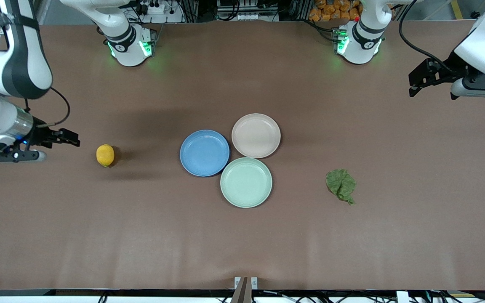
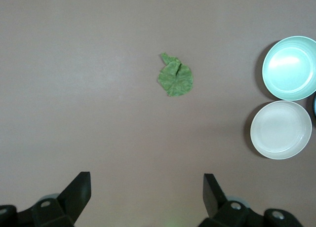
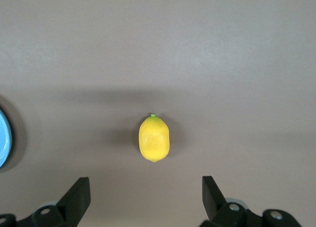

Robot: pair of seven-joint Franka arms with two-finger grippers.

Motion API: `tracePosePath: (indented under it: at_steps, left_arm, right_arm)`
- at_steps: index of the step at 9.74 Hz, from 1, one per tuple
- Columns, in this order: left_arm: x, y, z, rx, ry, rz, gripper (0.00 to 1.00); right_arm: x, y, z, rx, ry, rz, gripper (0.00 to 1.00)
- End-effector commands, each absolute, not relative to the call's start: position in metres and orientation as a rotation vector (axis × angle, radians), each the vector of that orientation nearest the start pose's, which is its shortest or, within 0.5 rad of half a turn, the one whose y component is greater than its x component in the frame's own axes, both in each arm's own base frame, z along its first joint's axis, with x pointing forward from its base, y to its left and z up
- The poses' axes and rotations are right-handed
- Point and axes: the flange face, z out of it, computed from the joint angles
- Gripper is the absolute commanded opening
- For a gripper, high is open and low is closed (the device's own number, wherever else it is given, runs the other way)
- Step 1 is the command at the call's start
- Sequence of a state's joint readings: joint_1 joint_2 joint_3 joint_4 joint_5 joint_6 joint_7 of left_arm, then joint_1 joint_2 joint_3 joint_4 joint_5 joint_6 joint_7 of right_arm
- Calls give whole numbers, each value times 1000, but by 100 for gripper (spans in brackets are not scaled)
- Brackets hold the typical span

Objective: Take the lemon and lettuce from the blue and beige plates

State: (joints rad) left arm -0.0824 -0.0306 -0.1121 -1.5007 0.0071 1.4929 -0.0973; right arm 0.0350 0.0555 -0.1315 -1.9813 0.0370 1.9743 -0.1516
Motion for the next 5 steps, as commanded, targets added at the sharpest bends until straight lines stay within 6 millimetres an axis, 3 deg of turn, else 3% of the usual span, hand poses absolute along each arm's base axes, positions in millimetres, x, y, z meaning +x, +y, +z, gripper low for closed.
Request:
tracePosePath:
  at_steps: [1,5]
  left_arm:
    - [524,-105,674,-3138,166,-34,100]
    - [523,-104,675,-3138,162,-34,100]
  right_arm:
    - [557,-53,476,-3120,-96,95,100]
    - [559,-54,549,-3118,-95,104,100]
